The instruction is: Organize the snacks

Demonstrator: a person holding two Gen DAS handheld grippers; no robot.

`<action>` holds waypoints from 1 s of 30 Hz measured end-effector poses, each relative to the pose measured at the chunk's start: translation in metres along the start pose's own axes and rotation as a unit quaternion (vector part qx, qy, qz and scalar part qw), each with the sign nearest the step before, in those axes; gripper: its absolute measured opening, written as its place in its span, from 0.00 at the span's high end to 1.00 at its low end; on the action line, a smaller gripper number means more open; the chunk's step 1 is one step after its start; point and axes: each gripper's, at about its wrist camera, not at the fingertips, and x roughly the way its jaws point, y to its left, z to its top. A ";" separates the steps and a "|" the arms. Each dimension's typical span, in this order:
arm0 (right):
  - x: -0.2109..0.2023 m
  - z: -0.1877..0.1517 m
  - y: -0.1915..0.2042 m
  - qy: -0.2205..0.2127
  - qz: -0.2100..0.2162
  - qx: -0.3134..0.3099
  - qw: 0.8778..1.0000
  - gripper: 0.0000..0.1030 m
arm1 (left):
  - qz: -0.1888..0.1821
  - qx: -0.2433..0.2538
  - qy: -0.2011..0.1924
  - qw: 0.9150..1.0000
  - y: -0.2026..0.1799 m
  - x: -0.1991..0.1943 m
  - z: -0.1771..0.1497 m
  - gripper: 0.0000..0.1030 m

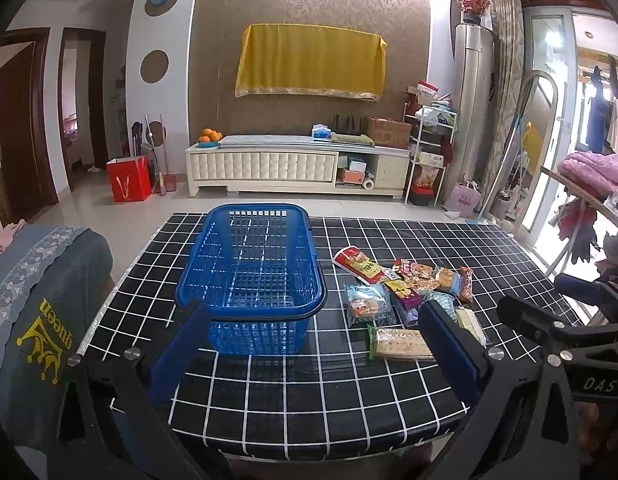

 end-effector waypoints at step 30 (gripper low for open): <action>-0.005 0.003 0.006 0.009 0.019 -0.003 1.000 0.00 | -0.010 -0.004 0.010 1.000 0.002 -0.001 0.002 0.00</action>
